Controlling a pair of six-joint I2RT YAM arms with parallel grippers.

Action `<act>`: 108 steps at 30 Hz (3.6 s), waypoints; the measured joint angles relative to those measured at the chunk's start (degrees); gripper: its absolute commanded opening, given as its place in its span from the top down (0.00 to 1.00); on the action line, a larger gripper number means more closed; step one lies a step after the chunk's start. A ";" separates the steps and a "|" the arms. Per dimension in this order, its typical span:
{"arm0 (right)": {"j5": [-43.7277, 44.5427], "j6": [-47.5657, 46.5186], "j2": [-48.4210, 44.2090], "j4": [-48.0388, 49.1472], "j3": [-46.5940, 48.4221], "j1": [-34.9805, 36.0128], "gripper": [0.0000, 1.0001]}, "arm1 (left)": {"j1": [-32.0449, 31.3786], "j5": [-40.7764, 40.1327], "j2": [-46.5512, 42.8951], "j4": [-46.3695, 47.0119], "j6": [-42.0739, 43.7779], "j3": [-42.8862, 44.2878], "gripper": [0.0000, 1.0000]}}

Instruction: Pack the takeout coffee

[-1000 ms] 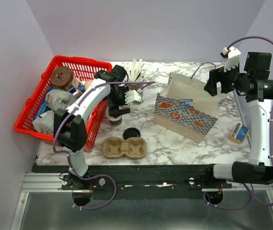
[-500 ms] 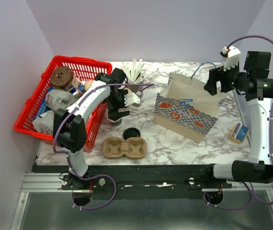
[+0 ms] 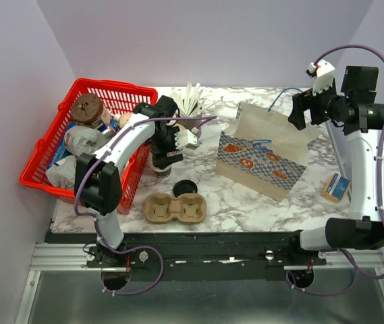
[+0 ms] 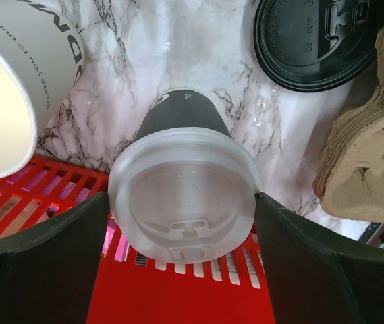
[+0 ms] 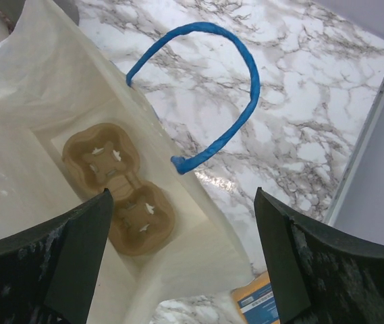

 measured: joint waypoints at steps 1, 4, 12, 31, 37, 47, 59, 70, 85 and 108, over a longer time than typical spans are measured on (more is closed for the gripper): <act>0.00 -0.83 0.39 0.37 0.07 0.00 0.05 | 0.00 0.00 -0.04 0.00 -0.11 0.00 0.28; -0.11 -3.78 1.18 1.27 0.04 0.00 0.03 | 0.00 0.02 -0.28 -0.04 -0.33 0.00 0.28; -3.02 -13.03 2.03 1.53 -0.02 0.00 0.02 | 0.00 1.07 -1.33 -3.15 -0.72 2.62 0.39; -7.39 -28.55 11.10 -1.09 -0.70 0.00 0.50 | -0.44 12.90 -5.49 -7.82 -5.22 18.75 1.00; -10.25 -30.53 15.45 -8.24 4.00 0.02 0.88 | -2.32 14.95 -5.62 -7.32 -9.33 34.60 1.00; -8.72 -28.13 -0.24 -5.40 -6.05 11.93 0.99 | -12.46 16.09 -10.93 -2.51 -14.51 34.36 1.00; -2.27 -19.17 -9.57 3.15 -17.03 18.12 0.99 | -22.40 16.13 -18.25 5.20 -13.77 22.84 1.00; -1.05 -13.90 -11.63 4.31 -16.33 18.18 1.00 | -28.76 15.41 -12.68 11.52 -9.88 25.73 1.00; -1.01 -5.84 -17.64 7.52 -19.17 18.62 0.99 | -30.42 4.28 -1.95 6.82 -1.05 24.81 1.00; 2.51 13.77 -21.42 8.17 -24.35 18.93 1.00 | -31.52 -5.07 3.54 3.82 9.81 22.47 1.00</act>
